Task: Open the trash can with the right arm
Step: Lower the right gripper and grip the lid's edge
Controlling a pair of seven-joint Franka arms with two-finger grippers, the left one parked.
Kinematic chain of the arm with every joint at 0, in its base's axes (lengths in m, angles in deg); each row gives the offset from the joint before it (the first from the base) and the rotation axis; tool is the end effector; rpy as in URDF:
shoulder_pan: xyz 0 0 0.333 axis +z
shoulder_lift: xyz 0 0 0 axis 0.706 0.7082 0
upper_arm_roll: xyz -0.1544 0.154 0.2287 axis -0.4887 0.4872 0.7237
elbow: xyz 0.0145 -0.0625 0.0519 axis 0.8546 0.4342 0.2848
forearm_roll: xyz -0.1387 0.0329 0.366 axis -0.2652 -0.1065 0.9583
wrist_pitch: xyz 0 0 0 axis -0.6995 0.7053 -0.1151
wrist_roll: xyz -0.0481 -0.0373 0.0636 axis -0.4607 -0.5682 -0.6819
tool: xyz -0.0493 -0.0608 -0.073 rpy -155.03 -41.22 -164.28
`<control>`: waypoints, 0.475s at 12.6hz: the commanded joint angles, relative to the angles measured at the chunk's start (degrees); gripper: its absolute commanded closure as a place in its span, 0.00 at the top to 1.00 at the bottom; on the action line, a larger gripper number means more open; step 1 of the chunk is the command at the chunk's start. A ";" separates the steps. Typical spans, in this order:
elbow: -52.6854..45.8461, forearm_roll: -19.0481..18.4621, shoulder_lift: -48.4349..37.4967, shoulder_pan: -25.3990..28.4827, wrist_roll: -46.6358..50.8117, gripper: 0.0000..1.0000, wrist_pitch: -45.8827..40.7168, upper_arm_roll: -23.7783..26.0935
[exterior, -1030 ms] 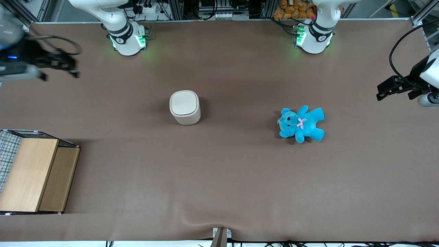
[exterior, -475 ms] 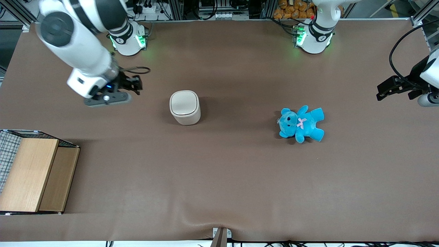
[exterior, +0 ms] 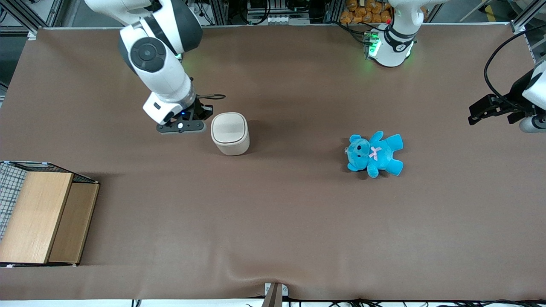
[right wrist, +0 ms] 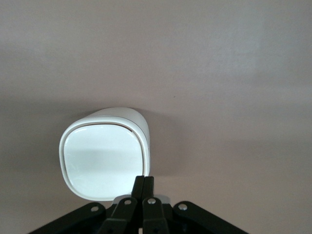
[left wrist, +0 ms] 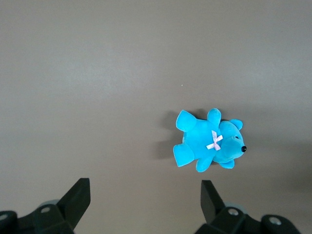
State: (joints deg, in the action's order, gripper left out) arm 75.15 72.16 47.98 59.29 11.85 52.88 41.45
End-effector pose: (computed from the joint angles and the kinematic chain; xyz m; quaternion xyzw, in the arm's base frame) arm 0.4797 0.2922 0.4164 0.9990 0.0213 -0.0404 0.0006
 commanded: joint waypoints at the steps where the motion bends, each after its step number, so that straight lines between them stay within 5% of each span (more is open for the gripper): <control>1: 3.52 -0.56 0.84 0.12 3.63 0.00 4.54 1.46; 6: 6.43 -5.72 3.83 1.87 8.89 0.00 9.57 2.00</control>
State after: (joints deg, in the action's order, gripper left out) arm 80.94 69.66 51.01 59.96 16.28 61.28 43.24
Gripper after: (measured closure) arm 0.991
